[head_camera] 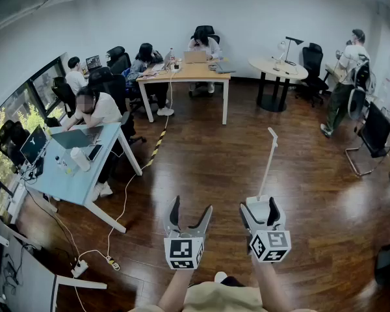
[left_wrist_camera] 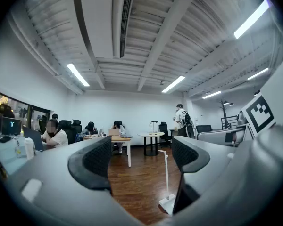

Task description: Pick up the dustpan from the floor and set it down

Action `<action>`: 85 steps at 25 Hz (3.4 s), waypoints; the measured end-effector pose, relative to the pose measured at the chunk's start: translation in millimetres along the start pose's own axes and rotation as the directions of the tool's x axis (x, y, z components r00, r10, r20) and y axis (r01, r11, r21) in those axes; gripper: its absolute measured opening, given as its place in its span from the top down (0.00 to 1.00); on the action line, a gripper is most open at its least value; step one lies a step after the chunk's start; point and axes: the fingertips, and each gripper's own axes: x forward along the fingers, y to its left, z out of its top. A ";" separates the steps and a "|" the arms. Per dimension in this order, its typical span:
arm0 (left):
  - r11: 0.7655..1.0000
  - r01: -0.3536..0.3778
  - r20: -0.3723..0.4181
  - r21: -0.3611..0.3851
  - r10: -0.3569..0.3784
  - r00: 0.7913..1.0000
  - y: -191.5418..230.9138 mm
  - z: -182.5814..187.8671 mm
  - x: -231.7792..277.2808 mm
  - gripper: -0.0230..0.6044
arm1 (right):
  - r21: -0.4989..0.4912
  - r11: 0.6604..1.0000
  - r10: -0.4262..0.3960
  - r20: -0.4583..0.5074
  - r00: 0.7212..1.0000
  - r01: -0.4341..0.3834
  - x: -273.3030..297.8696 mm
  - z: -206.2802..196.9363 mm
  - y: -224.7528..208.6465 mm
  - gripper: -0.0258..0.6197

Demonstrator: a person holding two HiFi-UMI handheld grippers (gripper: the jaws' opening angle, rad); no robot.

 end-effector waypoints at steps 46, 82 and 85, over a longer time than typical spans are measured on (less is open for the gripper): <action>0.751 0.661 -0.142 0.002 -0.654 0.743 -93.6 -84.4 534.4 0.46 | 0.076 0.974 -0.213 0.022 0.977 0.211 329.0 -13.2 -308.2 0.39; 0.743 0.657 -0.444 -0.129 -0.636 0.631 -156.0 -285.6 617.2 0.49 | 0.017 0.999 -0.027 -0.366 0.930 0.036 436.9 -297.2 -496.7 0.65; 0.764 0.631 -0.412 -0.135 -0.623 0.665 -149.5 -270.4 617.8 0.55 | 0.005 0.998 -0.060 -0.385 0.921 0.067 433.2 -298.5 -498.6 0.78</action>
